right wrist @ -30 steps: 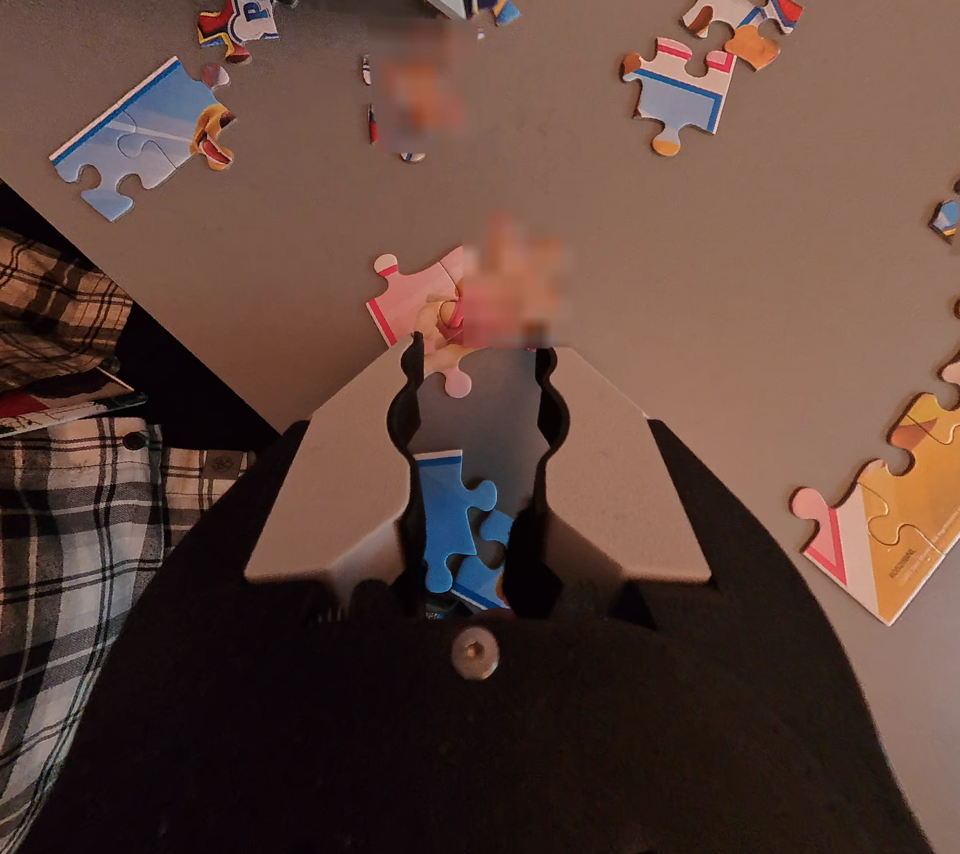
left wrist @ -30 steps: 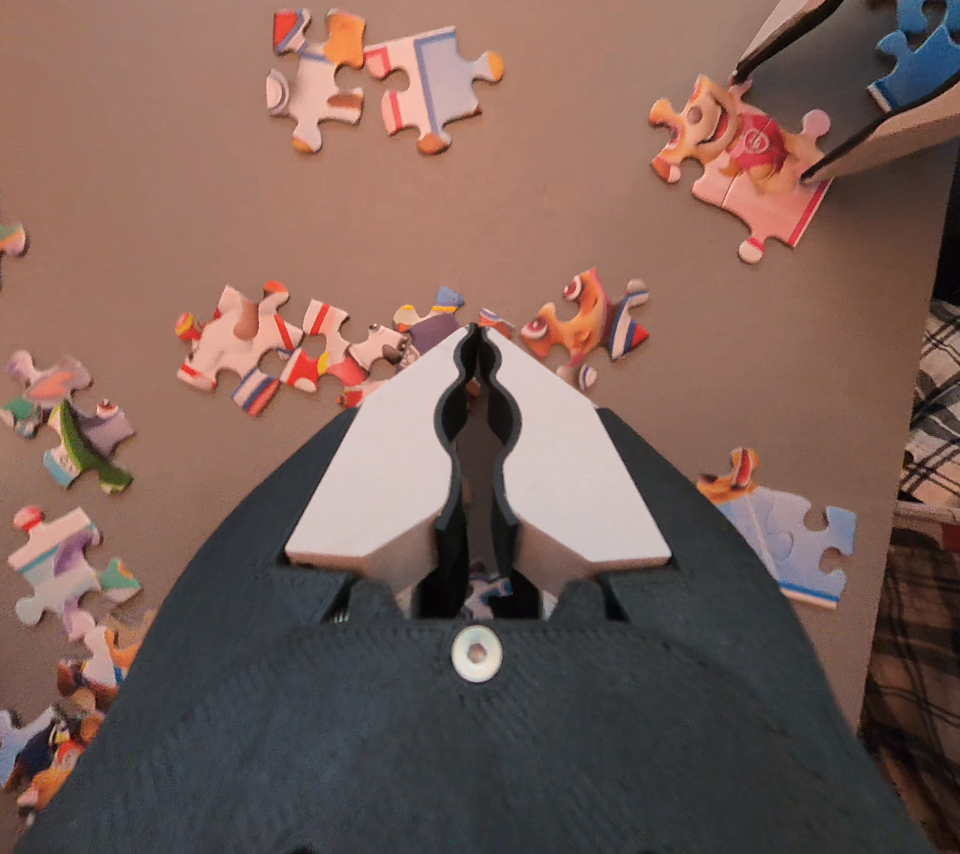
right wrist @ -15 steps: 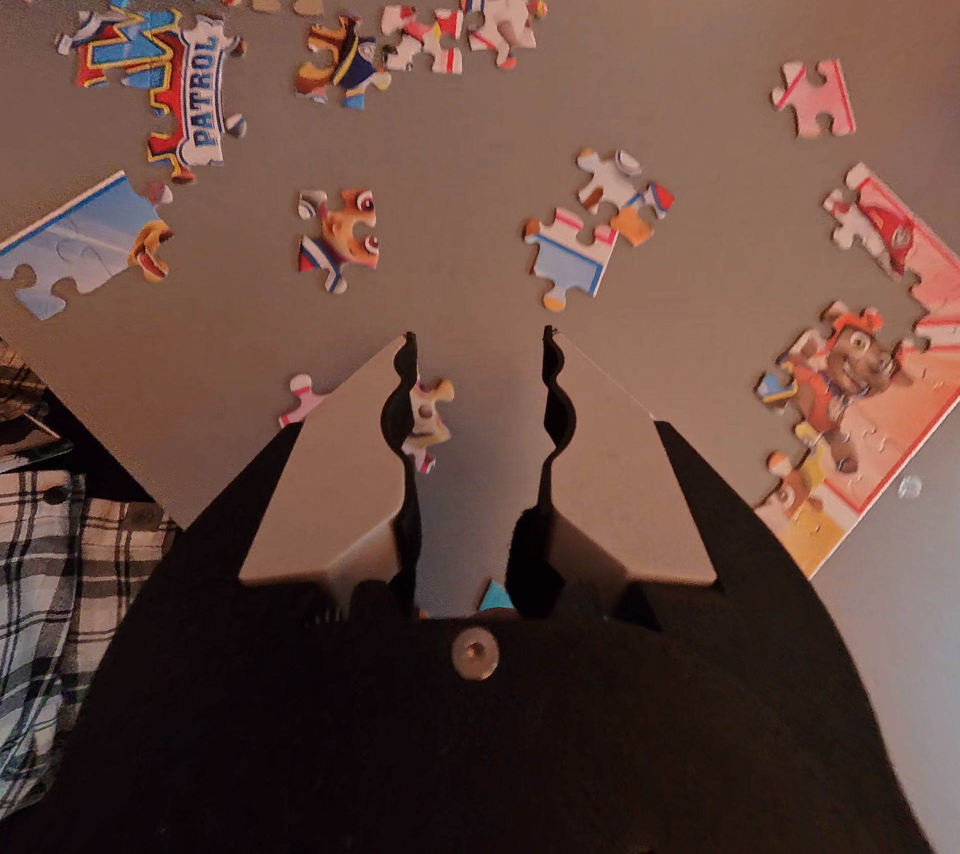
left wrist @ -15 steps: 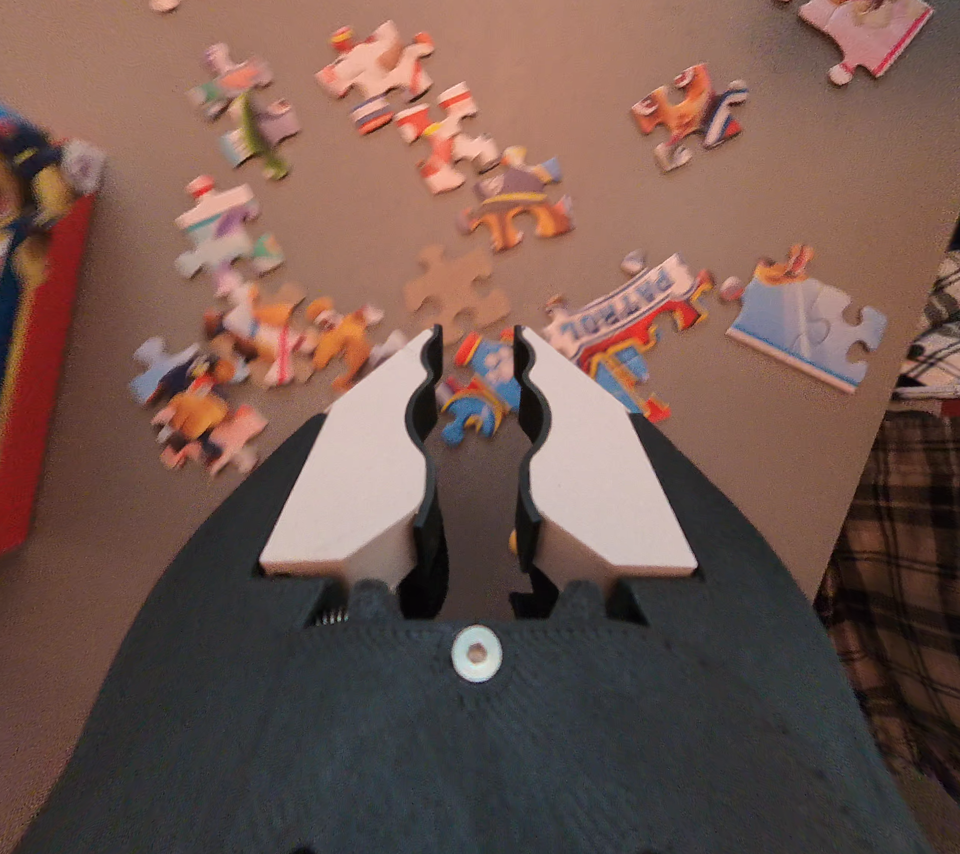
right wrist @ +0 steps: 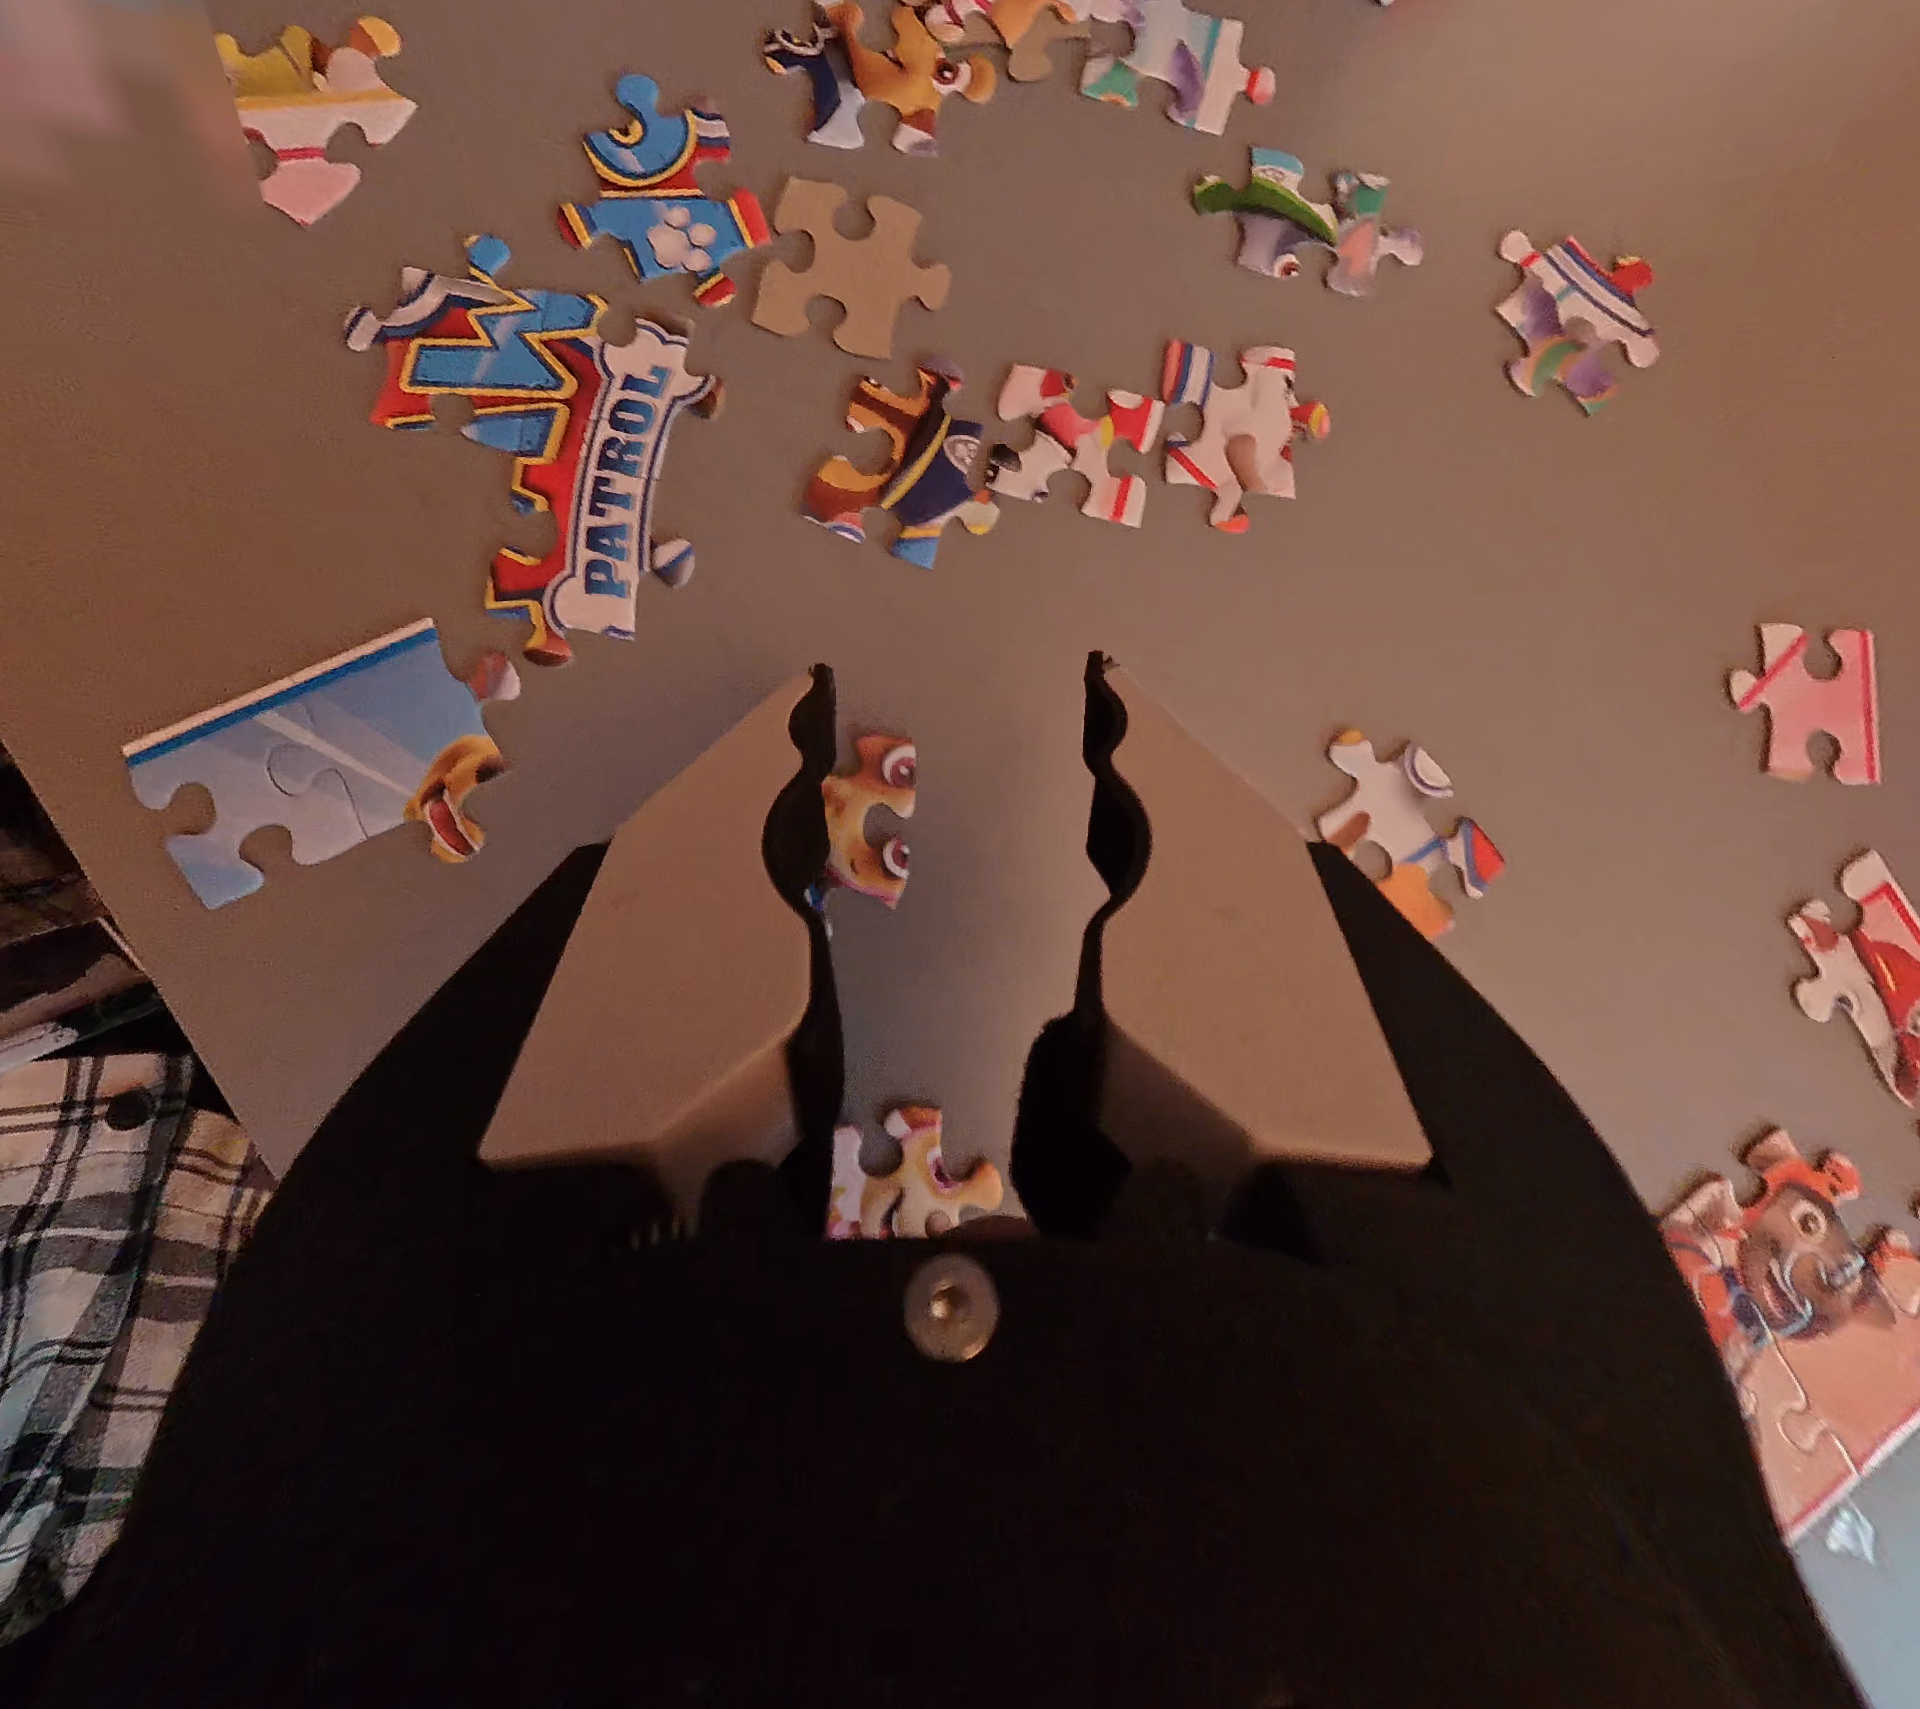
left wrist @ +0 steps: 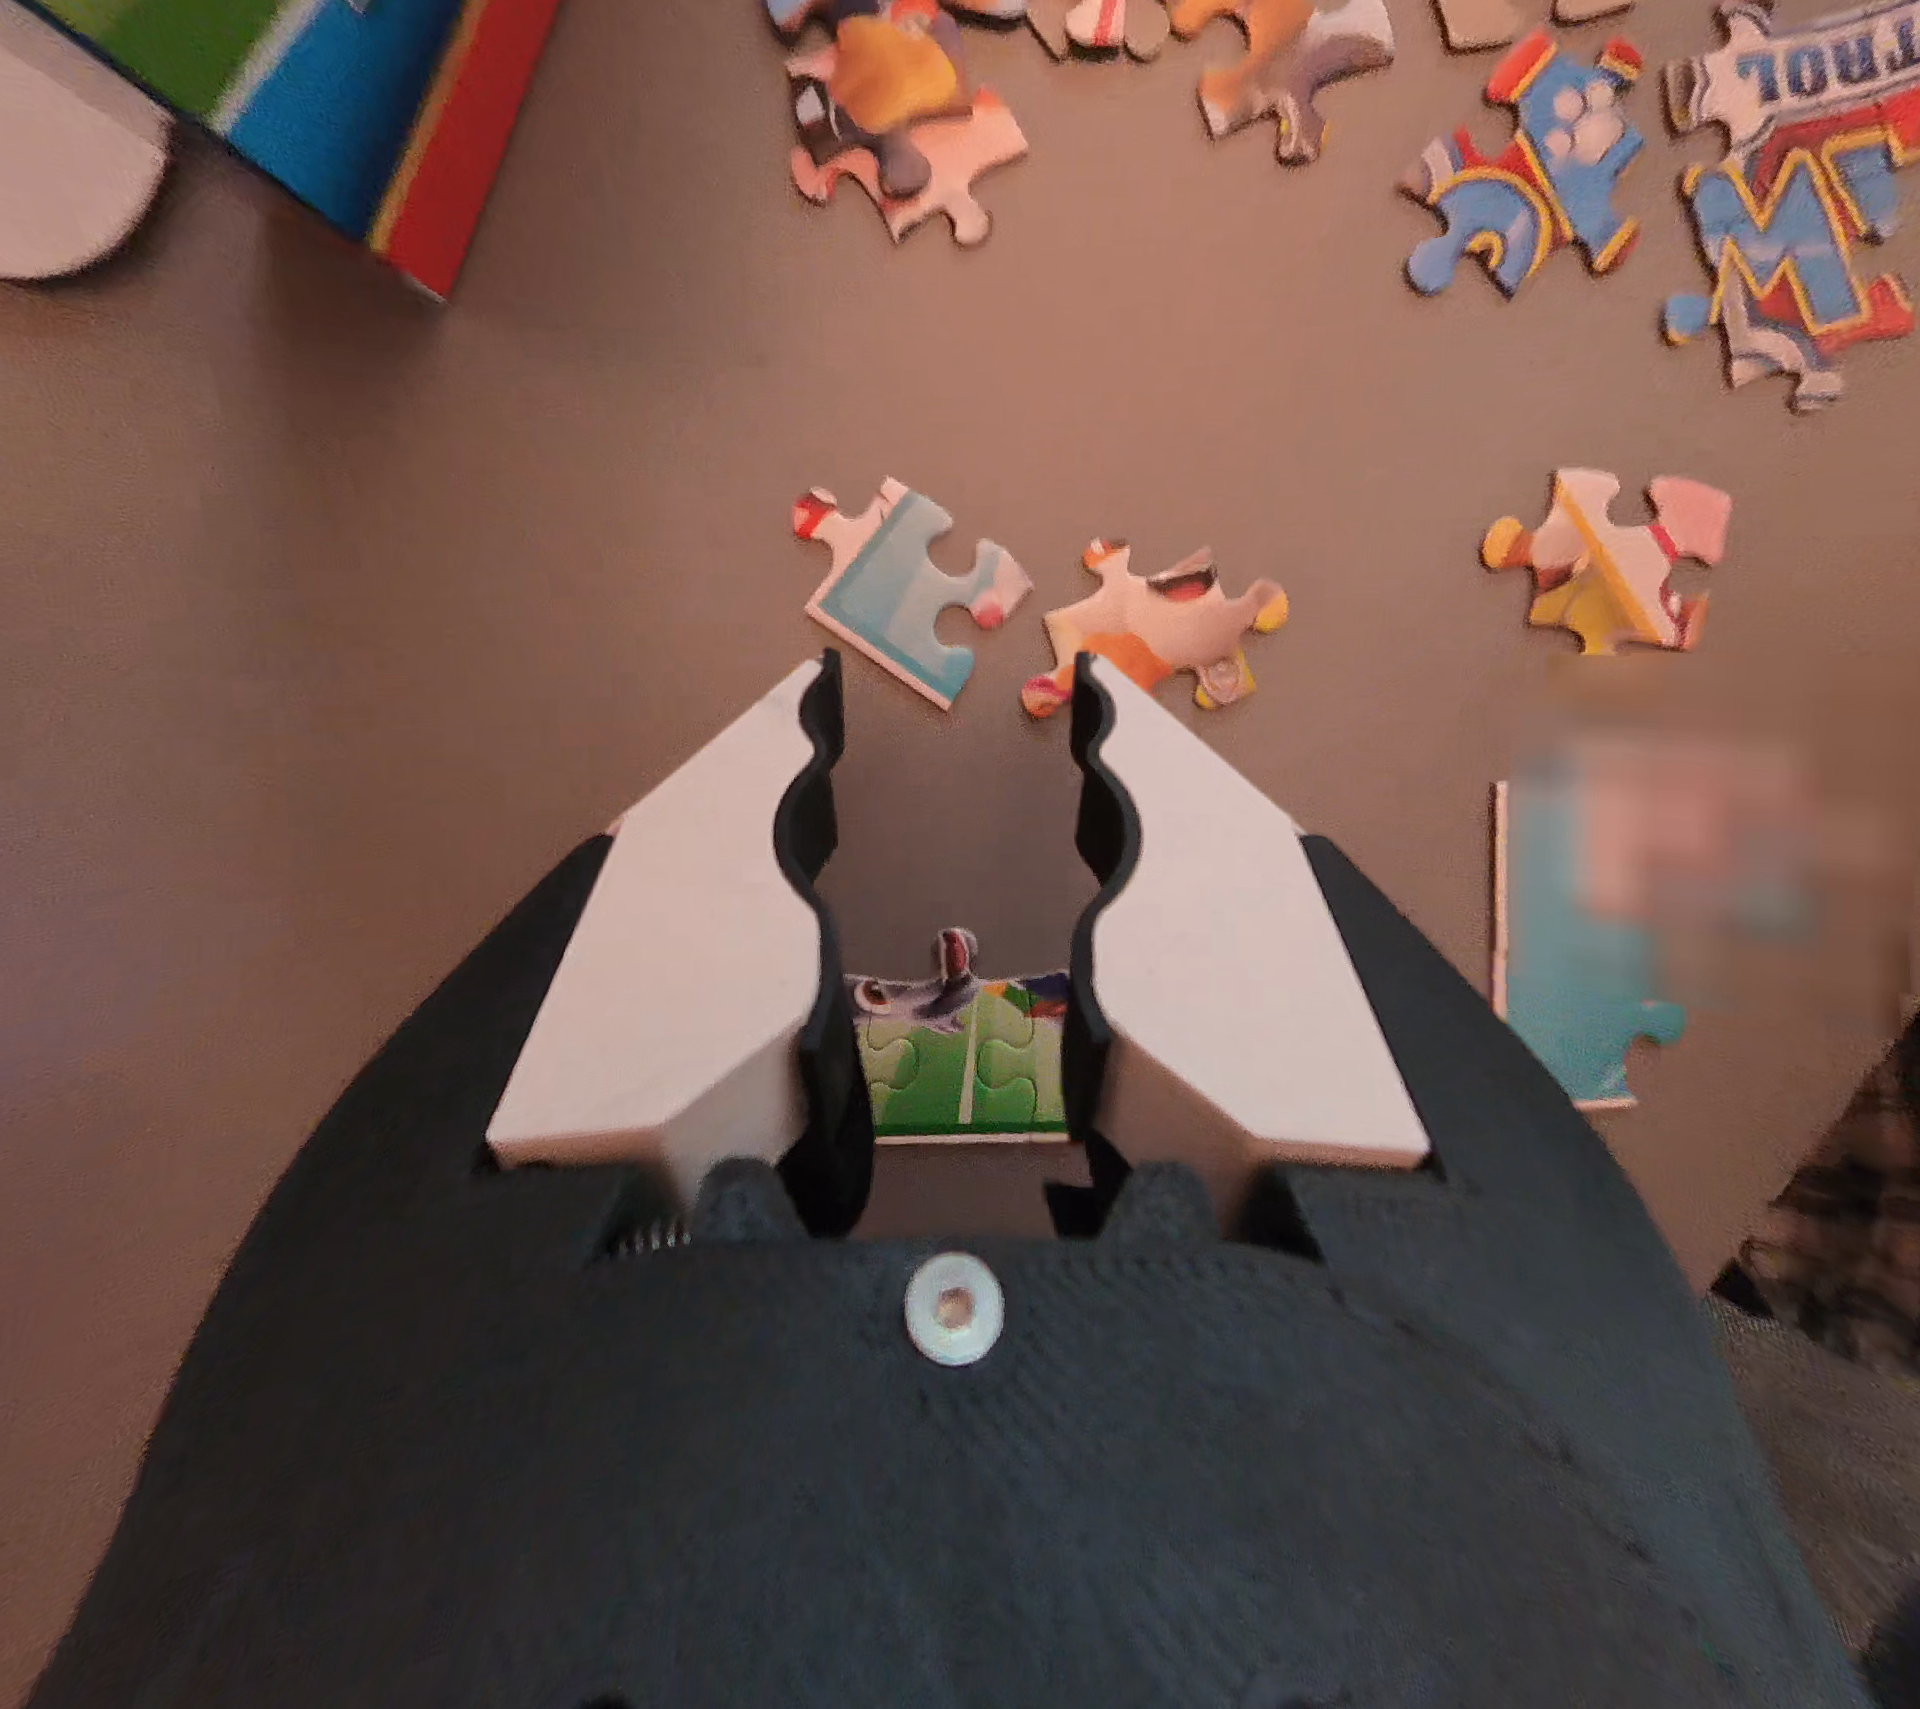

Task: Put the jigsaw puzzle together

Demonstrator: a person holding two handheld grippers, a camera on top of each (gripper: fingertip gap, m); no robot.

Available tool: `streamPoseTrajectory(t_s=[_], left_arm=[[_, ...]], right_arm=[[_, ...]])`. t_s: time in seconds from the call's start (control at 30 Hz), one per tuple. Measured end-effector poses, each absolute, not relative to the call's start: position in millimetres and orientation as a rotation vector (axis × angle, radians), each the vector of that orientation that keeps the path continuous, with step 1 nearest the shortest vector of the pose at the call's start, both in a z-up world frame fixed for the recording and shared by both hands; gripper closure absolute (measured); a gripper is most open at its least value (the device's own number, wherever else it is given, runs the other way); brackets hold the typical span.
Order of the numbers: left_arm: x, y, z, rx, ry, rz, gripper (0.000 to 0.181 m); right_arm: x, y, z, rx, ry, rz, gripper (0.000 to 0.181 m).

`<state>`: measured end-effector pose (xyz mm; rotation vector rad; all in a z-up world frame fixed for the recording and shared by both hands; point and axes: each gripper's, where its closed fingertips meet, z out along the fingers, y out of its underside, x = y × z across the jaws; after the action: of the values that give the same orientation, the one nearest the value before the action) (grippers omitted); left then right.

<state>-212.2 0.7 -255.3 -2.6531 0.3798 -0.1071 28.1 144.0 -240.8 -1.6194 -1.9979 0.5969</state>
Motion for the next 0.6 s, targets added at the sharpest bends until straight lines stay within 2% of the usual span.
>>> streamPoseTrajectory(t_s=[0.2, 0.33, 0.43, 0.57, 0.6], left_arm=[[-218, 11, -274, -2.649, 0.462, -0.093, 0.137], [-219, 17, -274, -2.629, 0.463, -0.084, 0.149], [-216, 19, -275, -2.592, 0.469, -0.074, 0.17], [-217, 9, -272, -2.6, 0.469, -0.088, 0.173], [-220, 6, -267, -2.592, 0.452, -0.087, 0.167]], right_arm=[[22, 131, -249, -1.61, -2.041, 0.588, 0.135], [20, 129, -248, -1.608, -2.04, 0.59, 0.135], [15, 123, -245, -1.593, -2.047, 0.603, 0.137], [-3, 98, -243, -1.533, -2.11, 0.633, 0.136], [-9, 90, -242, -1.509, -2.131, 0.644, 0.136]])
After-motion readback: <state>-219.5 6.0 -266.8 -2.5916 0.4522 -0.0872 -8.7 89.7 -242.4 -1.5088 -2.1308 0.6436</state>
